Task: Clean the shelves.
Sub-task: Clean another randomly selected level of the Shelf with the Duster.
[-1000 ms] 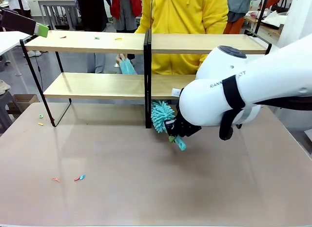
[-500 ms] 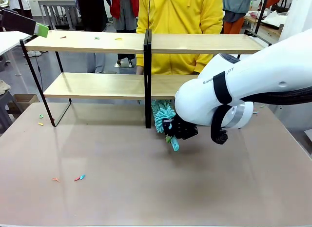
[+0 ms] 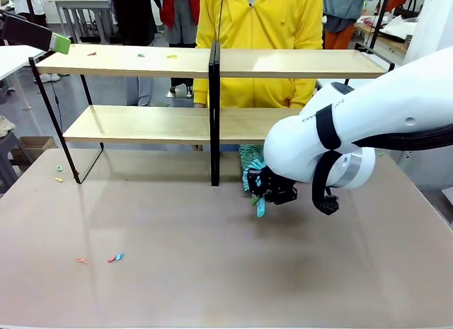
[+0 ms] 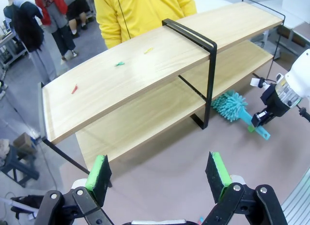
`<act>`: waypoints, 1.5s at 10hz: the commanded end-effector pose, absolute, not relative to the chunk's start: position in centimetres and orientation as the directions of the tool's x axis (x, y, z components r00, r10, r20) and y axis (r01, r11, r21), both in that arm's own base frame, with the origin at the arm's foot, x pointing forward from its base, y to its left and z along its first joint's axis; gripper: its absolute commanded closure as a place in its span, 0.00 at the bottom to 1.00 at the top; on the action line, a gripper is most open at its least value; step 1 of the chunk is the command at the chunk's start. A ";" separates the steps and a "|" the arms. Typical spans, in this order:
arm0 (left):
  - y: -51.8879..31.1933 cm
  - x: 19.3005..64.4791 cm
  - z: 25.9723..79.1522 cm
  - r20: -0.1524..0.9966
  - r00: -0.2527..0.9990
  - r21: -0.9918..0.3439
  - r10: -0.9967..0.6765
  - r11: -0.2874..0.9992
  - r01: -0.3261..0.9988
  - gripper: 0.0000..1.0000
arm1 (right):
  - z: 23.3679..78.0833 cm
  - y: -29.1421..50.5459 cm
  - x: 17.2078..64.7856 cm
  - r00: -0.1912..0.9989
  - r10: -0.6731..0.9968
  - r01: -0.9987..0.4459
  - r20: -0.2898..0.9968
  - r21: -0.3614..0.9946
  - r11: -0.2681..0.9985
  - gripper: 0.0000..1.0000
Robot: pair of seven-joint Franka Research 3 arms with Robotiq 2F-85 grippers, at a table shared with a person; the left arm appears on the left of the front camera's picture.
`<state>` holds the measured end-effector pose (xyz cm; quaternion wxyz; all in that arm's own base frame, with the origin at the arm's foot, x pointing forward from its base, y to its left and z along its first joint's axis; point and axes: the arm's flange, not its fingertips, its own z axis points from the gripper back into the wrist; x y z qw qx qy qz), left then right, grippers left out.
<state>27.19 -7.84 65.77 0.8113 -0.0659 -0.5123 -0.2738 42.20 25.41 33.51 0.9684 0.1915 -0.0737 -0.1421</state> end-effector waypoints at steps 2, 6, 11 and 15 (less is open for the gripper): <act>-7.7 27.2 65.7 0.865 0.323 0.182 -0.384 0.840 0.512 0.00 | 34.0 23.6 41.6 0.873 -0.468 0.388 0.136 0.389 0.836 0.88; -7.7 27.2 65.7 0.865 0.323 0.182 -0.384 0.840 0.512 0.00 | 34.1 21.8 41.6 0.789 -0.613 0.539 0.037 0.436 0.721 0.88; -7.7 27.2 65.7 0.865 0.323 0.182 -0.384 0.840 0.512 0.00 | 33.8 21.5 42.1 0.811 -0.581 0.504 0.061 0.431 0.749 0.88; -7.7 27.2 65.7 0.865 0.323 0.182 -0.384 0.840 0.512 0.00 | 34.2 20.8 41.6 0.778 -0.628 0.551 0.034 0.444 0.707 0.88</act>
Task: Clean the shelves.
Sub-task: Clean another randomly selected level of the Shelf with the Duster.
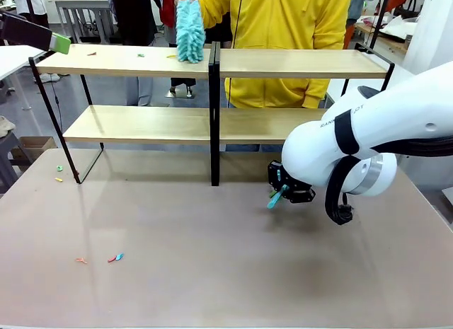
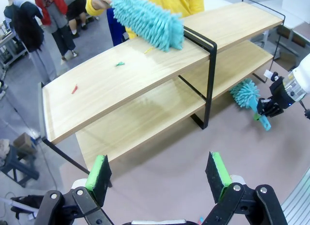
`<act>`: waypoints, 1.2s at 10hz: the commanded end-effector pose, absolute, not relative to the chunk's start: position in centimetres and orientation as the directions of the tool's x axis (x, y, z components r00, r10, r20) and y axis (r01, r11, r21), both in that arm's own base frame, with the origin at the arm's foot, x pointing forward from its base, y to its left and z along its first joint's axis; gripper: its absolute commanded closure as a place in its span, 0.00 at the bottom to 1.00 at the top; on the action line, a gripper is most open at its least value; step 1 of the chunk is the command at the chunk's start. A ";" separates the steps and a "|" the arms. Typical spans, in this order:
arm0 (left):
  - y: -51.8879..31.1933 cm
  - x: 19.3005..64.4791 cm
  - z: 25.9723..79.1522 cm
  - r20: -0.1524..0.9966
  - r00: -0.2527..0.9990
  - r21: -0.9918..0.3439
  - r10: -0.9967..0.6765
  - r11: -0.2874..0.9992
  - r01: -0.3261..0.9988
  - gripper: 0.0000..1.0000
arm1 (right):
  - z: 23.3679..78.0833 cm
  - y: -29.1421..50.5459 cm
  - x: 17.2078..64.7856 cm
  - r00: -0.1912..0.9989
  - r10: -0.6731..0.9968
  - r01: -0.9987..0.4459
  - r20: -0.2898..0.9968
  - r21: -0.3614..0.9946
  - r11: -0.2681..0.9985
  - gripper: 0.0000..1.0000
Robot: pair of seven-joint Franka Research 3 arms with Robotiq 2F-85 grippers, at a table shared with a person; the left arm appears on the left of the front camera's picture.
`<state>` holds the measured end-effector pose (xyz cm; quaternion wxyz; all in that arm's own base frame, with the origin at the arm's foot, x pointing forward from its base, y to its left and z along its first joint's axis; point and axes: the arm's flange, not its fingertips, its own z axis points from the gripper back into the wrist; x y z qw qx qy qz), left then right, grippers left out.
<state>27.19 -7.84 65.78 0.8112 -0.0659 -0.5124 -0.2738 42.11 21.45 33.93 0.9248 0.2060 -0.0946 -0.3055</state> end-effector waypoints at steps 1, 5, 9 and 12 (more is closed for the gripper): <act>-7.7 27.2 65.7 0.865 0.323 0.182 -0.384 0.840 0.512 0.00 | 34.3 19.9 40.9 0.756 -0.655 0.579 0.004 0.462 0.671 0.88; -7.7 27.2 65.7 0.865 0.323 0.182 -0.384 0.840 0.512 0.00 | 35.2 17.6 37.2 0.680 -0.701 0.685 -0.214 0.524 0.505 0.88; -7.7 27.2 65.7 0.865 0.323 0.182 -0.384 0.840 0.512 0.00 | 35.8 14.4 32.7 0.648 -0.686 0.724 -0.331 0.546 0.421 0.88; -7.7 27.2 65.7 0.865 0.323 0.182 -0.384 0.840 0.512 0.00 | 37.0 11.3 28.3 0.691 -0.609 0.710 -0.390 0.527 0.468 0.88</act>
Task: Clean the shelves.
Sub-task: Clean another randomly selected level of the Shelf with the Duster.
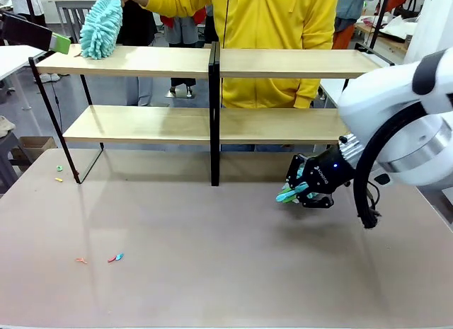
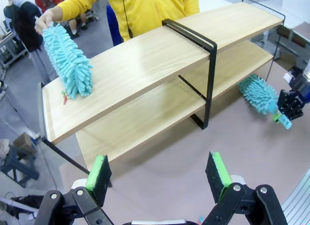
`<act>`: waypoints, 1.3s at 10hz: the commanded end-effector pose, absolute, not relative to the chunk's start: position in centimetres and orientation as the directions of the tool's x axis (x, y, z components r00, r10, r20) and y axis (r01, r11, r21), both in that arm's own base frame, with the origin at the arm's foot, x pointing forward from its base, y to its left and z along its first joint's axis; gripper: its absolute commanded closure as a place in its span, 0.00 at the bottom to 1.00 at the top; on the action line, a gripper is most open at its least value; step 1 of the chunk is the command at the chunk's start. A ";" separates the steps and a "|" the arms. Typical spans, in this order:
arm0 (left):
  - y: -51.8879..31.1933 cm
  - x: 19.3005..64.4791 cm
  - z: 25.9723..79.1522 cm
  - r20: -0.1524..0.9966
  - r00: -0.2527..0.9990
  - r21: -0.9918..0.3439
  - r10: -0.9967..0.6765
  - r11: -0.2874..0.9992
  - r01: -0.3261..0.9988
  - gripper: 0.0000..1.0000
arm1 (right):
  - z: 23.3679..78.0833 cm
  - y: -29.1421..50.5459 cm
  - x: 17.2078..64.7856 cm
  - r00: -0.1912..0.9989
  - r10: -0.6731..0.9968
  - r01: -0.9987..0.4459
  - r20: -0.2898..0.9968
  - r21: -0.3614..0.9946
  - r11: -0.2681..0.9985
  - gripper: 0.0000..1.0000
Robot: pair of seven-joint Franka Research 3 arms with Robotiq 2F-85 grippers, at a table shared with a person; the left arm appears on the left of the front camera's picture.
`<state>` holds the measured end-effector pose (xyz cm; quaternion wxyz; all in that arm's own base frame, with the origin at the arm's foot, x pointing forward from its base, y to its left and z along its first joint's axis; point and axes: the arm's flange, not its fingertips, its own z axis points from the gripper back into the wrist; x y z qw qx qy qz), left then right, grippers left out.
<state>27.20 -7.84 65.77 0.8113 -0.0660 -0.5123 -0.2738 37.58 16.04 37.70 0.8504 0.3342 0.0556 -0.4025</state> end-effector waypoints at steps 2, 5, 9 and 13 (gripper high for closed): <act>-7.7 27.2 65.7 0.865 0.323 0.182 -0.384 0.840 0.512 0.00 | 37.3 10.9 27.5 0.671 -0.685 0.706 -0.284 0.525 0.475 0.88; -7.7 27.2 65.7 0.865 0.323 0.182 -0.384 0.840 0.512 0.00 | 38.5 15.3 37.6 0.668 -0.643 0.723 -0.374 0.531 0.442 0.88; -7.7 27.2 65.7 0.865 0.323 0.182 -0.384 0.840 0.512 0.00 | 42.0 14.6 36.2 0.598 -0.644 0.795 -0.478 0.459 0.397 0.88; -7.7 27.2 65.7 0.865 0.323 0.182 -0.384 0.840 0.512 0.00 | 45.8 14.5 30.2 0.636 -0.626 0.758 -0.451 0.213 0.616 0.88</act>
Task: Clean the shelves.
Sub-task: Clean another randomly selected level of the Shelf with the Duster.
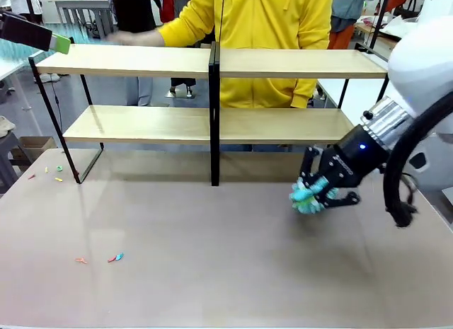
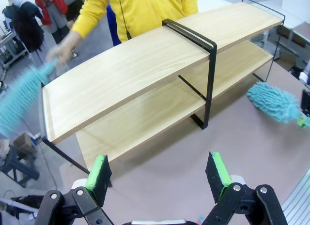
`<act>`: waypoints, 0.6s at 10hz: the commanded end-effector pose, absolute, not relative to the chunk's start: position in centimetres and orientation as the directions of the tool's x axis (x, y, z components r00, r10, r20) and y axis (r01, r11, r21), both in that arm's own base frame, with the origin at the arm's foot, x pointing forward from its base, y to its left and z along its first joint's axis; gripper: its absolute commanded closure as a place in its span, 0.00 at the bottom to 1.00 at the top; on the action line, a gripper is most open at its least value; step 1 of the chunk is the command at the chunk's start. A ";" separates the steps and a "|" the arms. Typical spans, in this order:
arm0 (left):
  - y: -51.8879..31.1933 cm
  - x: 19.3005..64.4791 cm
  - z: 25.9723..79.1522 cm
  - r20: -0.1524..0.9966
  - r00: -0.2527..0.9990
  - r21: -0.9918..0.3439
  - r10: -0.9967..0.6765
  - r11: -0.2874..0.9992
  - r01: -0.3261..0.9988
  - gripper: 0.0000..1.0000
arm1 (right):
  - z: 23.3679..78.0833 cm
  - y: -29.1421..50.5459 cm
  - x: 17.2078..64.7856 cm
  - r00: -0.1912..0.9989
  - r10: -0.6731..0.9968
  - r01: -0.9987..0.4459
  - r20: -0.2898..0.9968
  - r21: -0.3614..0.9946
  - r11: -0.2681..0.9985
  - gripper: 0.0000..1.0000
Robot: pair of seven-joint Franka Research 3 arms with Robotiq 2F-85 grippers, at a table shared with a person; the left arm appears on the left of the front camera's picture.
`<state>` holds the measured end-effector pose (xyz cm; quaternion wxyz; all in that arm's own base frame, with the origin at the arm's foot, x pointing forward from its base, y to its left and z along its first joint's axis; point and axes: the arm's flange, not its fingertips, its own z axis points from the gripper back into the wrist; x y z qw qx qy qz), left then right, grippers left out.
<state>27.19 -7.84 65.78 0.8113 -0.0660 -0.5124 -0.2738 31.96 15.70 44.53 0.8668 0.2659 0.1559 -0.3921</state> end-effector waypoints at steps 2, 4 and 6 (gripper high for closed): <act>-7.7 27.2 65.7 0.865 0.323 0.182 -0.384 0.840 0.512 0.00 | 46.1 13.0 28.3 0.649 -0.651 0.722 -0.393 0.051 0.690 0.88; -7.7 27.2 65.7 0.865 0.323 0.182 -0.384 0.840 0.512 0.00 | 48.0 11.6 26.2 0.693 -0.618 0.677 -0.371 0.042 0.734 0.88; -7.7 27.2 65.7 0.865 0.323 0.182 -0.384 0.840 0.512 0.00 | 48.1 11.0 25.9 0.780 -0.499 0.553 -0.378 0.042 0.832 0.88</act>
